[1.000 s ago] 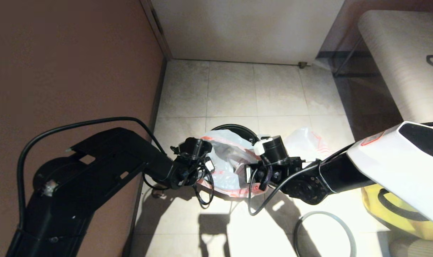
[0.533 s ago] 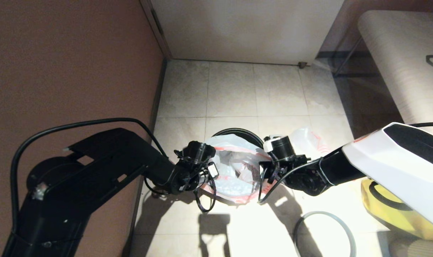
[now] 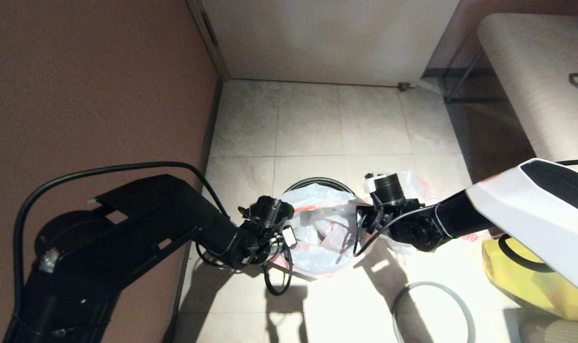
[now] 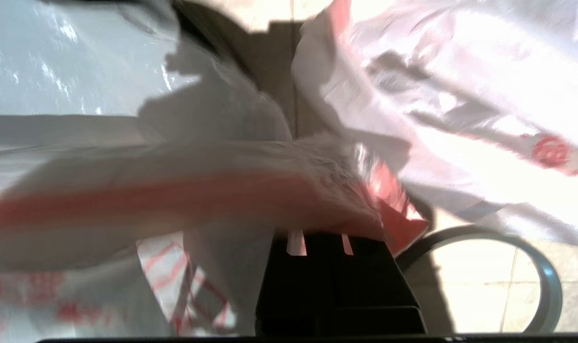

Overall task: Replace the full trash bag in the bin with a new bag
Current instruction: Put the new garbage bag on the trash can

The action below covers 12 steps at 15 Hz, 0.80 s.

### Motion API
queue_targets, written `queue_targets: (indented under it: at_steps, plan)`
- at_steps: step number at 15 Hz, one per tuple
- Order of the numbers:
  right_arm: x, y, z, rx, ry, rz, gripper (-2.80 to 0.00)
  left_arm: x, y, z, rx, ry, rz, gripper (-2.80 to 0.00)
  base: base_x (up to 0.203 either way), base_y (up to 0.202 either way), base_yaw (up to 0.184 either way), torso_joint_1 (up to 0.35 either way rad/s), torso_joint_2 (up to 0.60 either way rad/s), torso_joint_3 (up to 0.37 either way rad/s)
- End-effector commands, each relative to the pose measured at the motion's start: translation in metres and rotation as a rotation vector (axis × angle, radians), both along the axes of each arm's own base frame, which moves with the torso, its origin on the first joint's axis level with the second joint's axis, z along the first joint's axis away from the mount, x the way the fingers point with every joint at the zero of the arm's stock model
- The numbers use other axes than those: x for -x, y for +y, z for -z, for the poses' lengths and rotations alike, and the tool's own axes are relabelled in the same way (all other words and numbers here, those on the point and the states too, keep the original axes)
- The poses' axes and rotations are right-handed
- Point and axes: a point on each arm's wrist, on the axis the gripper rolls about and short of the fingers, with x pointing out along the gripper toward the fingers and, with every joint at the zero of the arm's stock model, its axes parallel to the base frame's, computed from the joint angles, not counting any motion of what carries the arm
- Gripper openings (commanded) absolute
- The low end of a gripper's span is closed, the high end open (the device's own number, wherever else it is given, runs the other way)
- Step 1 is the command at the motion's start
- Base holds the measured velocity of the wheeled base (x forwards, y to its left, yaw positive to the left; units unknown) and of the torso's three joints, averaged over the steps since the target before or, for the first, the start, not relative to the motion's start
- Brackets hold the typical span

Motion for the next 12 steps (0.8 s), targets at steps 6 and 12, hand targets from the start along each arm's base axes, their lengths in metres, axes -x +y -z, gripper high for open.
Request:
queue_targets:
  at_steps: [6,12]
  plan:
    - [-0.019,-0.008,0.005,-0.038,-0.072,0.036,-2.80,0.018,-0.014,0.014,-0.034,0.042,0.069,-2.80,0.000,0.000,0.000,0.000,0.00,0.000]
    - [-0.029,-0.002,0.001,-0.056,-0.104,0.030,-2.80,0.027,-0.027,0.019,-0.060,0.050,0.145,-2.80,0.000,0.000,0.000,0.000,0.00,0.000]
